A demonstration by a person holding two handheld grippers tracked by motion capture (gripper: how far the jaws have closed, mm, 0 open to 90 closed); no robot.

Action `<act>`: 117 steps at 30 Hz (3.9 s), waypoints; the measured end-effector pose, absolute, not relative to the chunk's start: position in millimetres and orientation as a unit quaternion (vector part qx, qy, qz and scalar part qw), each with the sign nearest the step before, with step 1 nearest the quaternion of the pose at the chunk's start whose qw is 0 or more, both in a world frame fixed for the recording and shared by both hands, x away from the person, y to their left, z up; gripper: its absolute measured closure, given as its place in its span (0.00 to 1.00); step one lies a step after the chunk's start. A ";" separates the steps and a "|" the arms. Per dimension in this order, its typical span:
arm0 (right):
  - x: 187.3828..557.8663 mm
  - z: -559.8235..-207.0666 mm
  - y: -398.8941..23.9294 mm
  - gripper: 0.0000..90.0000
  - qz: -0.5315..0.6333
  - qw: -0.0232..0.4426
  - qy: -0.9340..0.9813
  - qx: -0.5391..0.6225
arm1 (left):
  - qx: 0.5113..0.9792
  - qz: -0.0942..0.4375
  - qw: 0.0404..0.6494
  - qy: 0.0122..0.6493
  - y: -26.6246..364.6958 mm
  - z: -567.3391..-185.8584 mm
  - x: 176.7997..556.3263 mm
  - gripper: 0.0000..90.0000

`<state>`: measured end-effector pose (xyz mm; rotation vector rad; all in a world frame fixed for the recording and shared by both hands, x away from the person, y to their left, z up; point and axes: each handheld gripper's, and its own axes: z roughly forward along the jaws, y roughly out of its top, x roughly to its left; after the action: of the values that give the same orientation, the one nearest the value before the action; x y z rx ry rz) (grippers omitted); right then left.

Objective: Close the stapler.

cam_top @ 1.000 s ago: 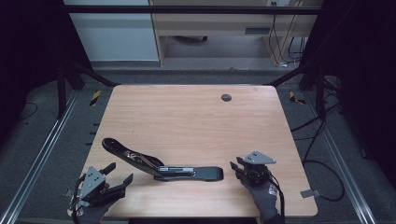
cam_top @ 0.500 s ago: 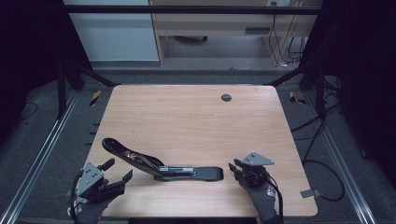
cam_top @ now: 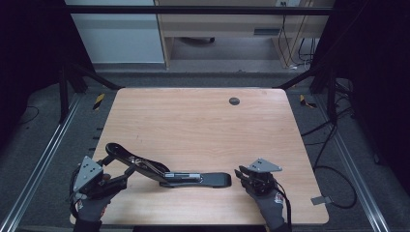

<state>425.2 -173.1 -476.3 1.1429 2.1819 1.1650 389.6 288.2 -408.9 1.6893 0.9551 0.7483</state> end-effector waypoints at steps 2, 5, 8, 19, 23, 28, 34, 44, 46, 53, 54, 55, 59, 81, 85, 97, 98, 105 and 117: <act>425.2 -476.5 -171.4 0.84 0.419 0.207 0.785 0.407 | 0.699 0.310 0.508 0.397 287.7 -407.8 392.7 0.26; 425.0 -476.7 -168.9 0.87 0.419 0.205 0.787 0.403 | 0.694 0.309 0.514 0.398 287.8 -405.8 396.4 0.27; 424.8 -476.7 -166.9 0.89 0.421 0.202 0.788 0.400 | 0.692 0.306 0.520 0.396 289.2 -403.8 398.6 0.30; 426.4 -479.9 -157.0 0.93 0.419 0.193 0.796 0.393 | 0.683 0.303 0.532 0.399 290.6 -405.6 400.9 0.41; 426.5 -481.1 -153.4 0.94 0.417 0.190 0.797 0.393 | 0.678 0.304 0.537 0.399 291.0 -403.7 399.7 0.46; 427.7 -484.8 -148.5 0.95 0.414 0.185 0.802 0.389 | 0.670 0.304 0.544 0.402 295.8 -401.3 397.8 0.52; 427.8 -487.4 -141.9 0.95 0.416 0.178 0.804 0.387 | 0.666 0.299 0.550 0.405 297.7 -401.5 397.7 0.56; 429.7 -493.3 -136.3 1.00 0.411 0.170 0.809 0.385 | 0.665 0.290 0.554 0.409 298.5 -401.7 398.0 0.58; 429.4 -494.3 -135.2 1.00 0.409 0.167 0.810 0.385 | 0.664 0.289 0.555 0.410 298.6 -401.7 398.1 0.58; 428.4 -496.3 -133.7 1.00 0.409 0.158 0.813 0.384 | 0.661 0.288 0.556 0.413 298.2 -402.0 397.7 0.59; 428.2 -496.3 -133.6 1.00 0.410 0.157 0.812 0.385 | 0.661 0.288 0.557 0.413 298.0 -402.2 397.6 0.59; 428.1 -496.3 -133.8 1.00 0.410 0.156 0.812 0.384 | 0.660 0.288 0.557 0.413 297.8 -402.2 397.6 0.59; 427.9 -496.4 -133.8 1.00 0.410 0.156 0.813 0.383 | 0.659 0.288 0.558 0.413 297.4 -402.1 397.3 0.59; 427.2 -499.1 -132.6 1.00 0.425 0.148 0.807 0.382 | 0.654 0.288 0.562 0.416 291.5 -399.1 395.6 0.61; 427.5 -499.3 -132.9 1.00 0.426 0.149 0.807 0.381 | 0.654 0.290 0.563 0.414 290.1 -398.6 395.2 0.61; 427.6 -499.3 -132.8 1.00 0.427 0.146 0.805 0.384 | 0.655 0.297 0.562 0.409 284.0 -396.0 393.3 0.62; 427.6 -499.3 -132.8 1.00 0.427 0.146 0.805 0.384 | 0.655 0.297 0.562 0.409 284.0 -396.0 393.3 0.62; 427.8 -499.7 -133.3 1.00 0.429 0.145 0.804 0.386 | 0.656 0.303 0.562 0.402 276.7 -392.9 391.7 0.62; 427.2 -499.5 -132.6 1.00 0.427 0.146 0.804 0.387 | 0.658 0.307 0.563 0.393 266.1 -388.8 391.0 0.63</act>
<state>427.2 -132.6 -499.5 1.1141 2.3146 1.2295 391.0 266.1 -388.8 1.5500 0.9259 0.7230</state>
